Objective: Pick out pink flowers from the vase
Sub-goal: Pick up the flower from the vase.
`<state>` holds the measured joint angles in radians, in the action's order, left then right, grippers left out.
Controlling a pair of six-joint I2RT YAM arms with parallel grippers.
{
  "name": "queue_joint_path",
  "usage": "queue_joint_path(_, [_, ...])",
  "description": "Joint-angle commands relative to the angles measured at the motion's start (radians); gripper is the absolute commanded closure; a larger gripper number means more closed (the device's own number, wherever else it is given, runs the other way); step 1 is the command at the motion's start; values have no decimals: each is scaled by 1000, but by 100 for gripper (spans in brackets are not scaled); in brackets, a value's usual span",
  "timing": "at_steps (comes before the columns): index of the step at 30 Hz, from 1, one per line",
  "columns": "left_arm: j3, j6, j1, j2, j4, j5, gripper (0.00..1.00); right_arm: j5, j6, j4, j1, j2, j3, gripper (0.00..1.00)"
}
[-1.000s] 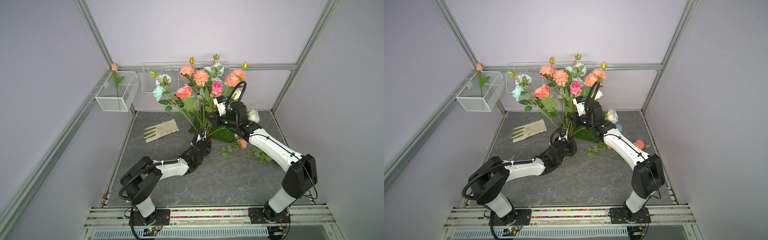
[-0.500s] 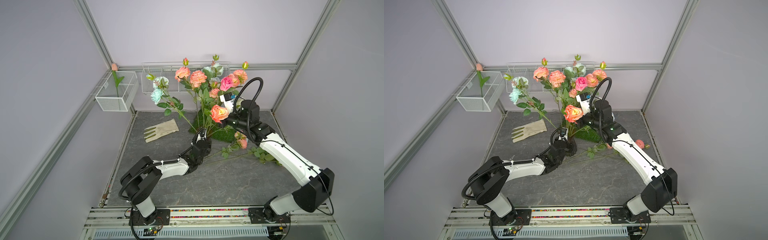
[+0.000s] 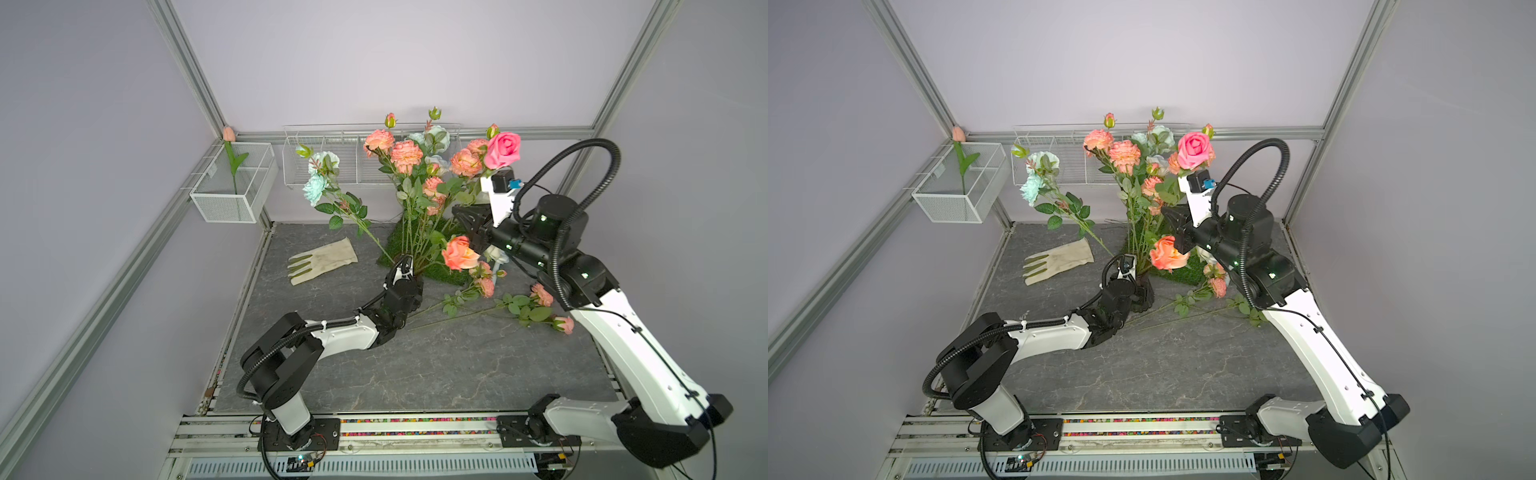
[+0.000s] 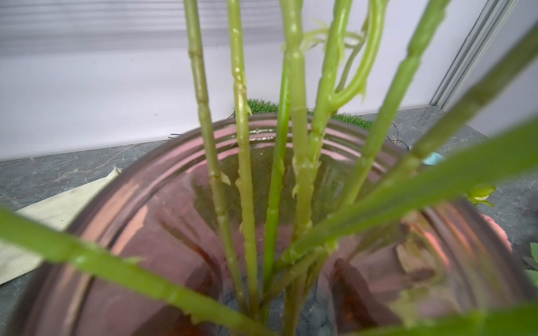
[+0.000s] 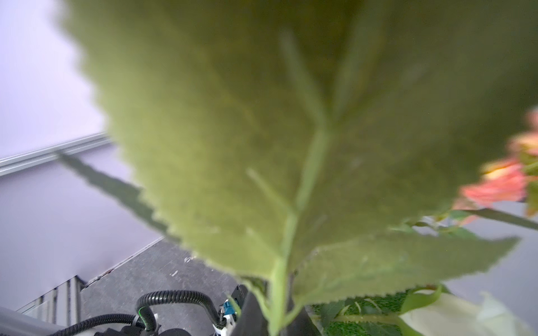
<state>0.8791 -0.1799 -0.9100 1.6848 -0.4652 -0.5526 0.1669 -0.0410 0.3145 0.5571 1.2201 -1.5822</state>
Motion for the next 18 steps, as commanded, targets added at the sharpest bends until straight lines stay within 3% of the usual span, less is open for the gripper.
queue_joint_path(1, [-37, -104, -7, 55, 200, 85, 100, -137, 75, 73, -10, -76, -39, 94])
queue_joint_path(9, [-40, -104, -7, 51, 199, 83, 100, -373, 137, 199, -13, -312, -61, 94])
queue_joint_path(18, [-31, -93, -7, 53, 192, 81, 100, -571, 50, 422, -13, -450, -78, 94])
